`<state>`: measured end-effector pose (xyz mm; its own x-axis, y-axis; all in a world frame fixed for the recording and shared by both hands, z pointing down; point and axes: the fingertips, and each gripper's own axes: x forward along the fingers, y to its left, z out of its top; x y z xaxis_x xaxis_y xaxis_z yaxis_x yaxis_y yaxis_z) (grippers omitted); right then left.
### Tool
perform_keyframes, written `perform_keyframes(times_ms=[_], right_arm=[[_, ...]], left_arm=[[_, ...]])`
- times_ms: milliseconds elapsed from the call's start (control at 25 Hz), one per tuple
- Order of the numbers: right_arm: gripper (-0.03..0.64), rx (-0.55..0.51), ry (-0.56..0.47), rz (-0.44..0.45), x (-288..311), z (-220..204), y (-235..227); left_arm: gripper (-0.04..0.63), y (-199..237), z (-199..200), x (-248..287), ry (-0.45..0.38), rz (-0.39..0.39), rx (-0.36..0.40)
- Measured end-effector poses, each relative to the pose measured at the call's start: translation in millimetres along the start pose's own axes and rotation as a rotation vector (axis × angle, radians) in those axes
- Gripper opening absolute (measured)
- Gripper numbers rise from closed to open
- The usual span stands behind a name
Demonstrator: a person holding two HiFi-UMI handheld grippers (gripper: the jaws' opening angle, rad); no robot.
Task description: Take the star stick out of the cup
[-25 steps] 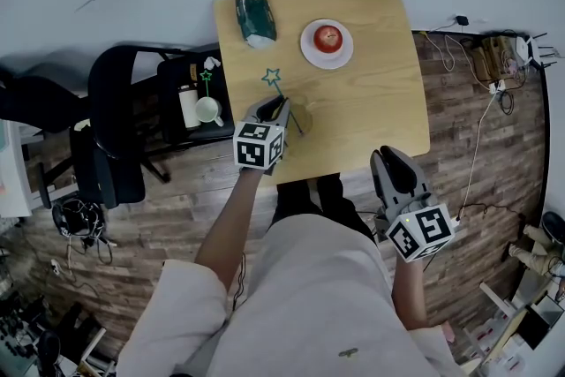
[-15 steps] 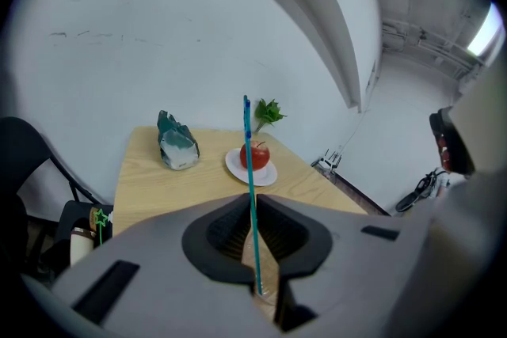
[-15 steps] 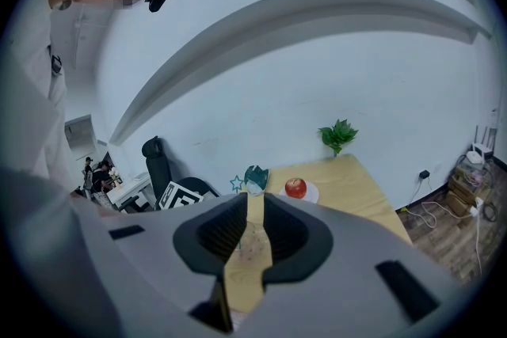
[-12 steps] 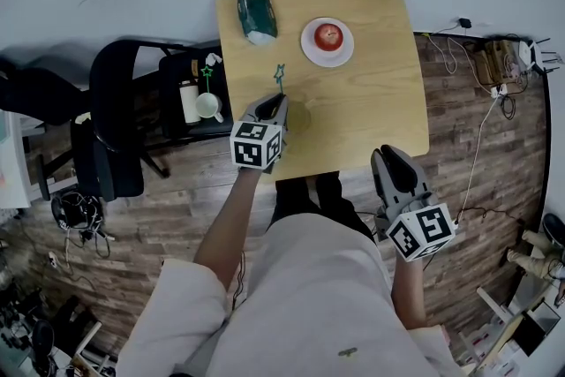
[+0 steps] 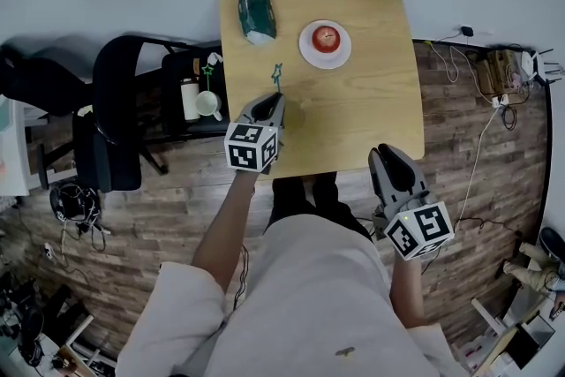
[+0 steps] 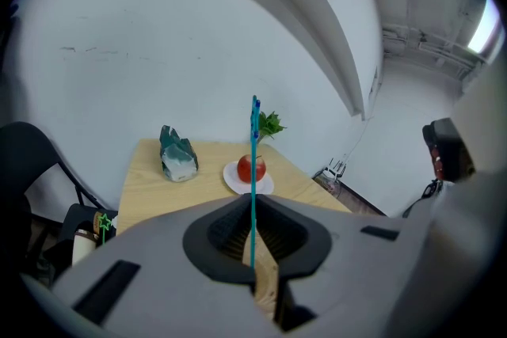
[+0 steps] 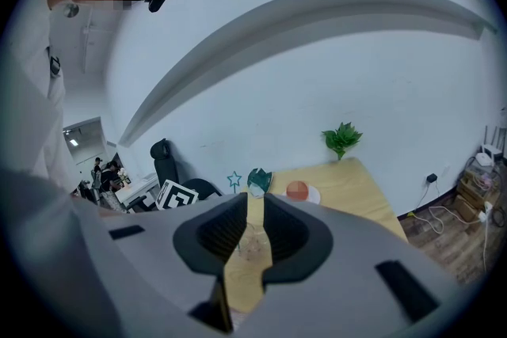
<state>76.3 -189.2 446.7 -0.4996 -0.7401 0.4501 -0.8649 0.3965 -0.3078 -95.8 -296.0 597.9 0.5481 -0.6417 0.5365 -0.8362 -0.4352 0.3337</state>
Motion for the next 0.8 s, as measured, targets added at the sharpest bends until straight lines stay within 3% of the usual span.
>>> perform_keyframes(times_ms=[800], right_arm=[[0.063, -0.043, -0.086, 0.199, -33, 25, -31]], left_arm=[[0.020, -65, 57, -57, -0.182, 0.147, 0.064]])
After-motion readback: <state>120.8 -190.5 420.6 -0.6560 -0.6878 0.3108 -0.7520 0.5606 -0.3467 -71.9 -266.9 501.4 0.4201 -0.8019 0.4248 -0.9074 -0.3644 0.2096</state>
